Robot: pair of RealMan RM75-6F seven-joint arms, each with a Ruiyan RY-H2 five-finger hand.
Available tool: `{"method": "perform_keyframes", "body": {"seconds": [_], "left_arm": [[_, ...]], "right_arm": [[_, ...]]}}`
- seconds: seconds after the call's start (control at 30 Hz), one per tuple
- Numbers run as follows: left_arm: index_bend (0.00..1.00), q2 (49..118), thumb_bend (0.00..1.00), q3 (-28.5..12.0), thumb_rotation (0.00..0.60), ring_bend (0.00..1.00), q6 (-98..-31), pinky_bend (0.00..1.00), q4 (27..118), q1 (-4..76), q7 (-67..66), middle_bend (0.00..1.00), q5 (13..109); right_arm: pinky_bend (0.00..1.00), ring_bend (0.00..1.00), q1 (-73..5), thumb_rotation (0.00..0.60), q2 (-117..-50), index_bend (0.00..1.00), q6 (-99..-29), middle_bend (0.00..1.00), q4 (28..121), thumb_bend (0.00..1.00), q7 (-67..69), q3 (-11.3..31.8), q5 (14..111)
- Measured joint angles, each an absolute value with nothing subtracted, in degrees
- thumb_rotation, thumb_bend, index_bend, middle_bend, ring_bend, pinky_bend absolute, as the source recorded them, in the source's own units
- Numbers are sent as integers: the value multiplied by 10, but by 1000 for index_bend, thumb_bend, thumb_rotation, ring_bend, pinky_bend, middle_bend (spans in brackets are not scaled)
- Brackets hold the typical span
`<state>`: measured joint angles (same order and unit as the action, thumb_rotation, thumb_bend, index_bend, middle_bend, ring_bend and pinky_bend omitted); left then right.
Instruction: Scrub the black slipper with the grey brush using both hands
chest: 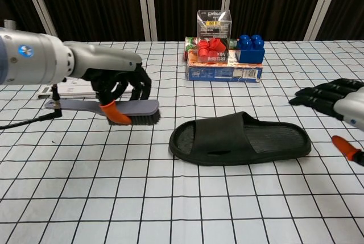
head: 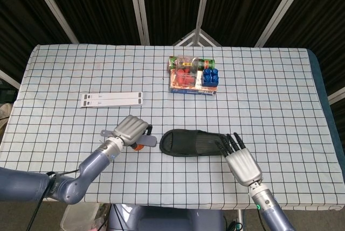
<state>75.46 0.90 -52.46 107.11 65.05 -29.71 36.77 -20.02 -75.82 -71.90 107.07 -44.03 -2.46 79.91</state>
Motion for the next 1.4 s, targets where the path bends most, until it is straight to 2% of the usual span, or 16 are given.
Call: {"method": "perform_keyframes", "body": {"seconds": [0.17, 0.33, 0.5, 0.7, 0.8, 0.97, 1.07, 1.3, 1.4], "left_arm": [[665, 741, 716, 61, 600, 651, -553, 668, 1058, 580, -262, 769, 488], [662, 756, 709, 110, 600, 651, -581, 668, 974, 498, -208, 766, 621], [632, 789, 630, 123, 600, 640, -588, 656, 895, 443, -172, 741, 662], [480, 816, 441, 117, 600, 477, -601, 552, 861, 414, -164, 541, 687], [328, 821, 307, 112, 600, 360, -601, 481, 854, 407, -149, 411, 703], [30, 818, 163, 103, 600, 84, -606, 367, 851, 395, -119, 58, 736], [0, 802, 123, 99, 600, 22, -602, 289, 858, 393, -116, 5, 746], [0, 770, 82, 88, 600, 0, -596, 176, 891, 388, -105, 0, 766], [0, 758, 76, 82, 600, 0, -615, 137, 905, 380, -86, 0, 783]], "right_arm": [[0, 0, -171, 600, -735, 0, -754, 0, 1068, 671, -384, -33, 812], [0, 0, -144, 600, -725, 0, -770, 0, 1035, 671, -313, -47, 828], [0, 0, -144, 600, -719, 0, -745, 0, 1030, 670, -305, -50, 823], [0, 0, -144, 600, -716, 0, -737, 0, 1036, 670, -309, -46, 820], [0, 0, -145, 600, -715, 0, -732, 0, 1038, 670, -314, -43, 815], [0, 0, -145, 600, -714, 0, -730, 0, 1040, 670, -318, -41, 814], [0, 0, -144, 600, -714, 0, -728, 0, 1041, 670, -317, -40, 815], [0, 0, -141, 600, -711, 0, -728, 0, 1042, 670, -311, -39, 820], [0, 0, -135, 600, -705, 0, -741, 0, 1044, 659, -304, -39, 826]]}}
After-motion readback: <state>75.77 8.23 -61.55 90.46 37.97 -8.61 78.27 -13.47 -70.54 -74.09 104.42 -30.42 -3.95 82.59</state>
